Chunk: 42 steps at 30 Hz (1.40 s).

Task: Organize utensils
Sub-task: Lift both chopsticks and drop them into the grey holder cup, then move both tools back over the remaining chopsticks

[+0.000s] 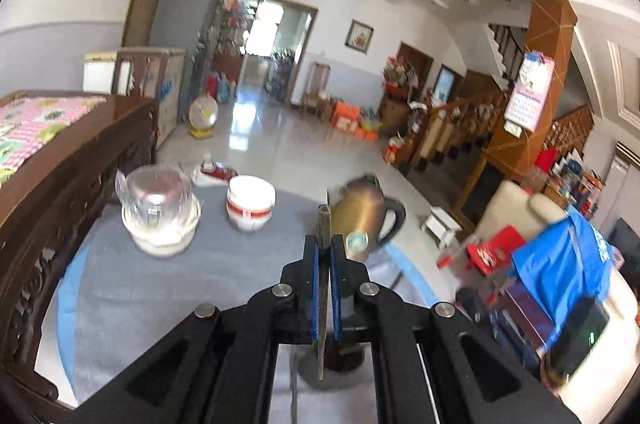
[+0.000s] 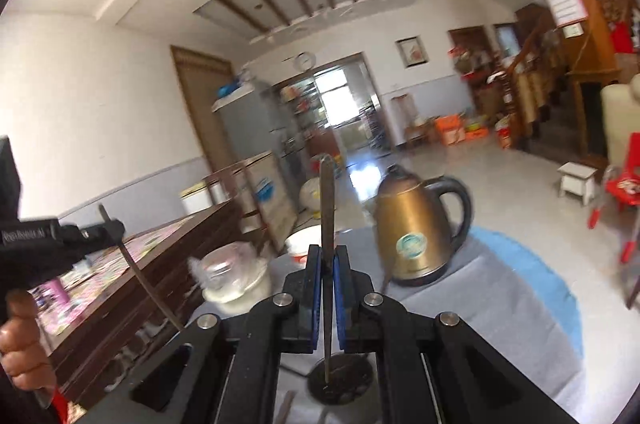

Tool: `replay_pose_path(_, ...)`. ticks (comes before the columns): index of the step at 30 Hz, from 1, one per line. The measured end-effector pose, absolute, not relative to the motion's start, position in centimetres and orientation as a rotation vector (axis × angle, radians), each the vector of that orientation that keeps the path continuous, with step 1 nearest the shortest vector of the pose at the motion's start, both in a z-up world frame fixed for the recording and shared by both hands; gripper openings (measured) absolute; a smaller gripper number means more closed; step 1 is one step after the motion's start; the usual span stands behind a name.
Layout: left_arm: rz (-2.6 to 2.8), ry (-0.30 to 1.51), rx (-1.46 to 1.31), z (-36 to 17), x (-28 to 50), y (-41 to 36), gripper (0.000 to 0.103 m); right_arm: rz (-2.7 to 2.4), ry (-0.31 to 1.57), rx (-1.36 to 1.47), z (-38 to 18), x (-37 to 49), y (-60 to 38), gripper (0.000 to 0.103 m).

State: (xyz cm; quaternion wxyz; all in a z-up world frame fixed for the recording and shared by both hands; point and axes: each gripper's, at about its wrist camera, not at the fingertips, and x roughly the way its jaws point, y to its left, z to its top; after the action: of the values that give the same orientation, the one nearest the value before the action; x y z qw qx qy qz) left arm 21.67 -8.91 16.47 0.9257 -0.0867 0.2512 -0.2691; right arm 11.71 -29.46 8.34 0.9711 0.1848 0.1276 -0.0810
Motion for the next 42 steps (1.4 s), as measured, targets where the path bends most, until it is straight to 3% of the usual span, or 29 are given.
replay_pose_path(6, -0.464, 0.481, -0.184, 14.4, 23.2, -12.5, 0.005, -0.188, 0.314, 0.326, 6.9, 12.4, -28.9, 0.006)
replay_pose_path(13, -0.448, 0.644, -0.16, 8.0, 25.6, -14.4, 0.006, -0.162, 0.406, 0.322, 4.6, 12.9, -28.4, 0.006)
replay_pose_path(17, -0.47, 0.657, -0.127, 7.5, 24.6, -13.8, 0.007, -0.123, 0.455, 0.375, 3.7, 13.1, -28.6, 0.009)
replay_pose_path(20, -0.477, 0.614, -0.069, 8.0, 23.0, -13.0, 0.023, -0.084, 0.486, 0.415, 3.2, 12.9, -28.7, 0.011)
replay_pose_path(22, -0.473, 0.57, -0.048, 8.6, 21.7, -11.9, 0.05, -0.072, 0.488, 0.429, 3.1, 12.7, -28.7, 0.011)
replay_pose_path(25, -0.446, 0.509, -0.007, 8.8, 19.5, -10.3, 0.056, -0.048, 0.483, 0.461, 2.9, 12.0, -29.1, 0.021)
replay_pose_path(27, -0.435, 0.498, 0.014, 8.5, 18.6, -9.4, 0.059, -0.047, 0.463, 0.475, 2.8, 11.5, -29.4, 0.047)
replay_pose_path(29, -0.41, 0.496, 0.045, 7.8, 17.6, -8.5, 0.059, -0.057, 0.416, 0.509, 2.6, 10.2, -30.0, 0.066)
replay_pose_path(42, -0.358, 0.731, 0.099, 0.2, 15.0, -5.7, 0.066, -0.05, 0.307, 0.548, 3.1, 4.1, -33.0, 0.066)
